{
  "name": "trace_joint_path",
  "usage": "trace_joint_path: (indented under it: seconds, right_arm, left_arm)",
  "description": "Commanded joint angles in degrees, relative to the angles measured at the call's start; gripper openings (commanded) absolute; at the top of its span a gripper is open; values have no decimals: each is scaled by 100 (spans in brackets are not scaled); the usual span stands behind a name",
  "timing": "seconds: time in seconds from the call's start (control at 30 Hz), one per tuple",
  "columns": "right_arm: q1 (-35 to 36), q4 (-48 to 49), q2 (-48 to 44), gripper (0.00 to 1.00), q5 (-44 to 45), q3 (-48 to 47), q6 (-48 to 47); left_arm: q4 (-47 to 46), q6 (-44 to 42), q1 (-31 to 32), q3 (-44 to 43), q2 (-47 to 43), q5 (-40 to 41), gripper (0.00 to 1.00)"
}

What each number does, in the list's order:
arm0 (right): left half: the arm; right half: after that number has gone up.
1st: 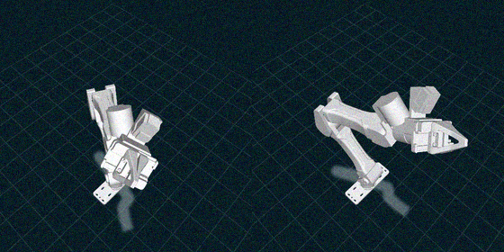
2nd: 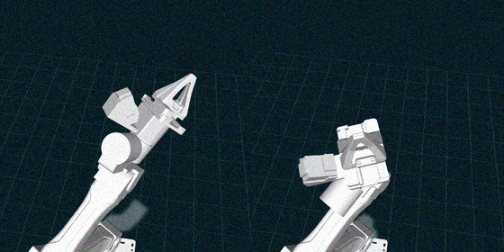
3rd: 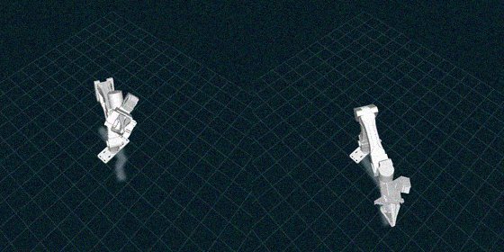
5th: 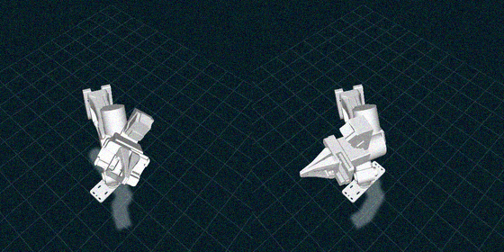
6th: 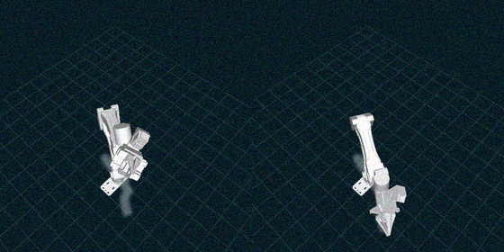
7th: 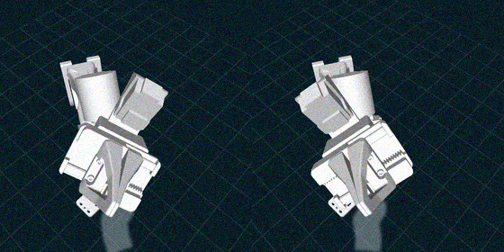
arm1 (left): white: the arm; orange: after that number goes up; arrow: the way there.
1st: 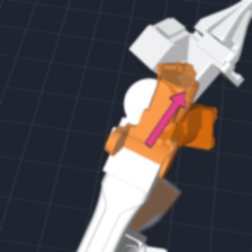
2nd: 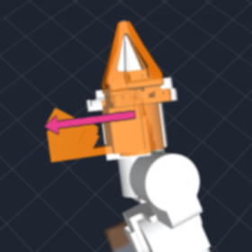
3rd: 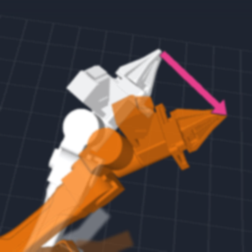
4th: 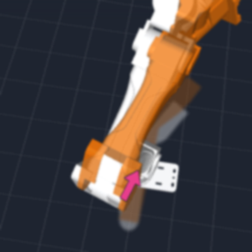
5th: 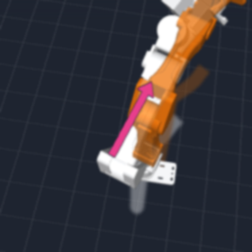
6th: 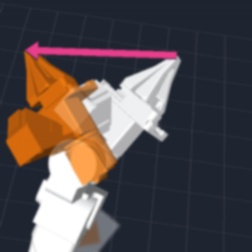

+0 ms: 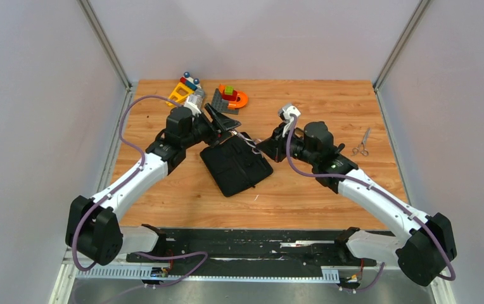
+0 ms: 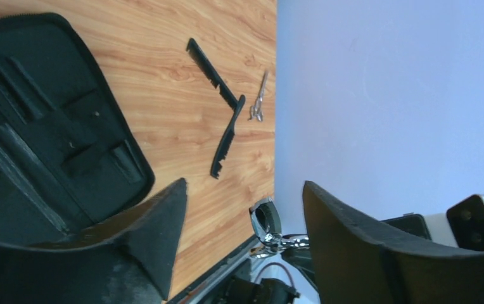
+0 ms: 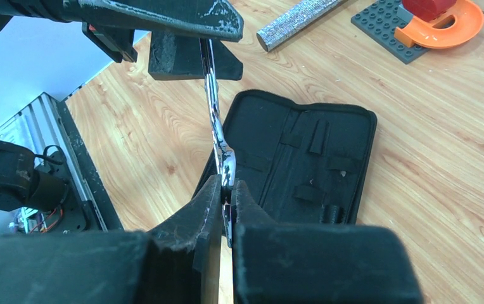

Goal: Sort the hair-cutting tools
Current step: Pick up the scissors from the center of the board, then place the scissors in the hairdressing tool bag.

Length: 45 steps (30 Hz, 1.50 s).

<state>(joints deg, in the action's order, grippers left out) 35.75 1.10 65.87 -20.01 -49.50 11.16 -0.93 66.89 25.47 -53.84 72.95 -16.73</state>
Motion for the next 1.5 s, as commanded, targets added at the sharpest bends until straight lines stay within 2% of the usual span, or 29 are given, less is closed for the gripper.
trace_joint_path:
  seconds: [0.0,0.03,0.13,0.17,0.23,0.37,0.6,0.67,0.7,0.73,0.77,0.8,0.83,0.9,1.0,1.2,1.3,1.47]
  right_arm:
    - [87,259,-37,0,338,-73,-249]
    - [101,254,-29,0,340,-76,-277]
    - [149,218,26,0,348,-107,-324]
    - [157,209,40,0,349,-108,-325]
    - [181,206,53,0,357,-98,-324]
    - [230,206,41,0,346,-37,-332]
    - [231,146,70,0,444,55,262]
    - [222,28,109,0,467,48,505]
    - [218,-55,134,0,487,39,629]
    - [210,-174,156,0,549,29,796]
    - [182,-300,181,0,563,32,938]
    - [137,-359,195,0,523,59,1076]
    - [90,-394,206,0,457,106,1211]
    - [-60,-474,207,0,323,245,1540]
    - [-456,-497,214,0,-204,528,2070]
    - [-1259,-323,496,0,-1569,1081,2744]
    - [-1435,-276,692,0,-2004,1241,2814]
    - [-1612,115,814,0,-2249,1647,3048]
  left_arm:
    - [-158,228,74,-265,36,148,68]
    - [-192,237,82,-270,49,138,63]
    - [-244,288,120,-291,109,126,39]
    - [-255,297,127,-292,111,131,35]
    - [-243,310,139,-293,110,156,20]
    - [-157,323,139,-253,70,251,1]
    - [-59,348,141,-105,-1,396,0]
    - [52,284,142,-73,-4,429,17]
    - [59,235,138,-38,-30,466,32]
    - [139,210,140,-12,-50,543,41]
    - [213,126,135,25,-102,594,56]
    - [373,38,134,37,-130,702,62]
    - [462,-92,129,35,-199,770,73]
    - [798,-354,98,10,-313,973,84]
    - [1361,-720,13,30,-485,1259,92]
    - [2354,-1626,-95,226,-894,1841,93]
    - [2583,-1775,-95,391,-972,1936,93]
    - [2577,-1715,-95,906,-926,1787,92]
